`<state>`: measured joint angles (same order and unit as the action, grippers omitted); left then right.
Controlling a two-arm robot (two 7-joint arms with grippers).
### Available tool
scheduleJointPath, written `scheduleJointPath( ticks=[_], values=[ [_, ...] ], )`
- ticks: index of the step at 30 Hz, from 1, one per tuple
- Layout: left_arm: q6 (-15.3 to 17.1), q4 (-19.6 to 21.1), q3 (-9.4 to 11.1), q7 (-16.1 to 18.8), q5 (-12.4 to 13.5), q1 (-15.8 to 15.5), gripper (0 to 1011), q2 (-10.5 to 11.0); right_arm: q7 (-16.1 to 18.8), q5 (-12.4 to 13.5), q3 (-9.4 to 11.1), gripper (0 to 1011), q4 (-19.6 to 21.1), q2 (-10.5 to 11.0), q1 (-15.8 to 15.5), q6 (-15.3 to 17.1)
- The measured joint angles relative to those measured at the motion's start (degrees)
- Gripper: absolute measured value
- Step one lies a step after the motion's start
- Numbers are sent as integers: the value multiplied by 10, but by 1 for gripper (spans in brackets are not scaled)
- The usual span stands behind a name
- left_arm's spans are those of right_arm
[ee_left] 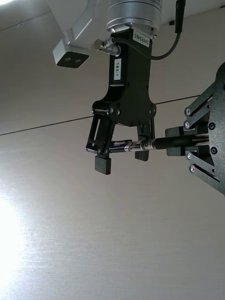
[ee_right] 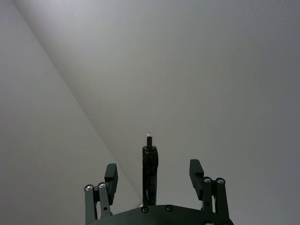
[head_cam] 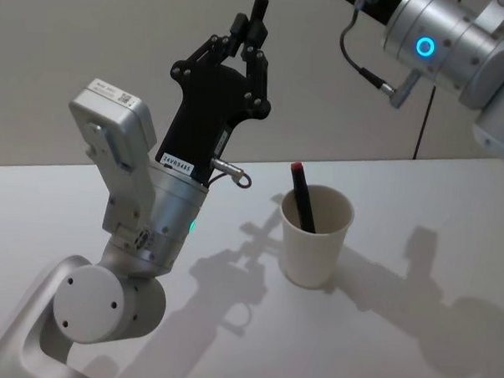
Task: Place the pen into the pen holder.
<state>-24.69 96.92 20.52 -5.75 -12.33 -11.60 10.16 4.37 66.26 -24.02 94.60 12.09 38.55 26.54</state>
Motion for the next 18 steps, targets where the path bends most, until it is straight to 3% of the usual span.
scheduleJointPath(
  ticks=[9, 18],
  values=[
    [0, 0, 0, 0, 0, 0, 115, 0, -1, 3, -1, 815, -3, -1, 1, -2],
    [0, 0, 0, 0, 0, 0, 115, 0, -2, 4, -2, 533, -4, -1, 2, -3]
  ],
)
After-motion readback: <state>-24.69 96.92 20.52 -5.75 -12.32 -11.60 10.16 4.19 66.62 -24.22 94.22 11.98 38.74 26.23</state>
